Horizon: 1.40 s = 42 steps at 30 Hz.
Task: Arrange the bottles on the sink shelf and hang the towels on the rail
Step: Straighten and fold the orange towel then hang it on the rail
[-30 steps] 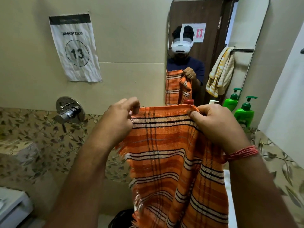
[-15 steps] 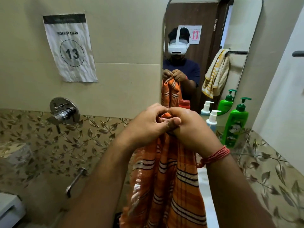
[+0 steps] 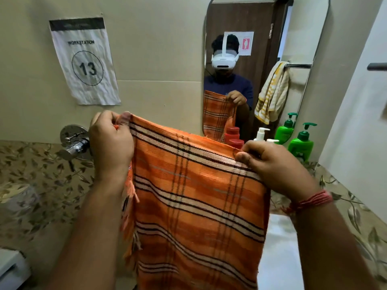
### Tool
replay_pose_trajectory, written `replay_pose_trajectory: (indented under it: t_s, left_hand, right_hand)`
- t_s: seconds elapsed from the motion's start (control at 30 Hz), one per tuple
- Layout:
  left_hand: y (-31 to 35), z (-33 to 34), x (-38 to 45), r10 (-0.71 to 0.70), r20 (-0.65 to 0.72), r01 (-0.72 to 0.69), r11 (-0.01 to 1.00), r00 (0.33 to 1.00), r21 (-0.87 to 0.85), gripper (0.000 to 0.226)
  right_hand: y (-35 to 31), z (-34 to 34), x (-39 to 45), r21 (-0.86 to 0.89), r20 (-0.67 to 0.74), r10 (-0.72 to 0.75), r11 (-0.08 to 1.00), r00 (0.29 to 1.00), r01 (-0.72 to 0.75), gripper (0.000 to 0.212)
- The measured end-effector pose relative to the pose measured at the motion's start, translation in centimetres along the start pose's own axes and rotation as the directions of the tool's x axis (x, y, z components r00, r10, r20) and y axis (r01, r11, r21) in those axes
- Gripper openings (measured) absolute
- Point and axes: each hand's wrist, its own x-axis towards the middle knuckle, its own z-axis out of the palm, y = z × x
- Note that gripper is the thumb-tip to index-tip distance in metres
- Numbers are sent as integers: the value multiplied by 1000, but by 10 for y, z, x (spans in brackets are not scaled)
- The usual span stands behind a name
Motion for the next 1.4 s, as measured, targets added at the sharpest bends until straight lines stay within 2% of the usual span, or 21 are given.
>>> replay_pose_trajectory:
  t_s: [0.07, 0.13, 0.23, 0.3, 0.37, 0.4, 0.47, 0.53, 0.57, 0.63, 0.7, 0.77, 0.87, 0.97, 1.1, 1.2, 1.27, 1.3, 1.33, 1.37, 1.4]
  left_hand:
    - [-1, 3, -6, -2, 105, 7, 999, 995, -46, 16]
    - [11, 5, -20, 88, 339, -47, 991, 937, -126, 11]
    - [46, 2, -45, 281, 595, -169, 956, 753, -238, 45]
    - [61, 2, -54, 336, 686, -100, 927, 645, -361, 62]
    - [69, 5, -58, 342, 784, 32, 908, 519, -418, 59]
    - [69, 7, -59, 343, 809, 71, 902, 478, -425, 45]
    - [69, 12, -61, 310, 793, 110, 899, 525, -425, 10]
    - [67, 13, -58, 267, 740, 119, 898, 617, -423, 18]
    - [66, 12, -56, 251, 714, 128, 893, 653, -432, 20]
    - [66, 9, -52, 199, 650, 187, 860, 733, -474, 20]
    - [68, 5, -46, 114, 574, 260, 809, 811, -527, 22]
    - [71, 2, -41, 85, 545, 280, 786, 834, -551, 24]
    - [70, 0, -35, 89, 519, 221, 834, 850, -505, 23]
    - [65, 3, -27, -44, 394, 255, 826, 918, -502, 23]
    - [62, -1, -13, -138, 271, 264, 818, 953, -511, 22]
    - [60, -7, -16, -22, 296, 159, 881, 955, -446, 10]
    - [61, -12, -23, 171, 421, 75, 857, 891, -509, 30]
    - [63, -13, -26, 282, 535, 43, 856, 796, -516, 41]
    - [68, -15, -31, 363, 665, 9, 874, 653, -486, 45]
    - [73, -16, -37, 399, 771, -29, 895, 496, -445, 41]
    - [75, -16, -42, 394, 831, -32, 909, 393, -416, 33]
  right_hand:
    - [-2, 5, -1, -9, -99, 10, 1000, 995, -11, 14]
    - [-12, 12, 0, 71, -159, -10, 997, 987, 21, 15]
    - [-34, 27, 4, 124, -152, -86, 987, 985, 105, 14]
    - [-45, 33, 7, 216, -159, -80, 970, 984, 114, 16]
    - [-49, 34, 10, 289, -166, -57, 952, 984, 104, 18]
    - [-50, 33, 11, 315, -156, -42, 945, 987, 90, 17]
    - [-49, 32, 14, 337, -131, -12, 940, 991, 56, 18]
    - [-43, 29, 14, 429, -66, 22, 903, 998, 8, 22]
    - [-40, 29, 12, 545, 11, 29, 838, 1000, -30, 23]
    - [-34, 26, 6, 786, 226, -9, 592, 974, -177, 24]
    - [-28, 25, 1, 850, 332, -86, 459, 940, -258, 18]
    - [-25, 28, -1, 879, 297, -120, 423, 947, -222, 16]
    - [-26, 32, 2, 942, 184, -59, 294, 981, -159, 16]
    - [-30, 38, 3, 932, 198, -121, 332, 973, -148, 16]
    - [-30, 42, -3, 877, 394, -316, 410, 863, -250, 28]
    - [-33, 44, 0, 925, 275, -234, 330, 933, -190, 36]
    - [-36, 45, 4, 943, 220, -182, 290, 958, -162, 30]
    - [-39, 45, 5, 931, 199, -176, 341, 964, -130, 27]
    - [-43, 44, 7, 901, 168, -173, 426, 970, -81, 23]
    - [-46, 42, 9, 859, 123, -167, 512, 978, -21, 21]
    - [-48, 41, 10, 802, 68, -154, 596, 986, 38, 22]
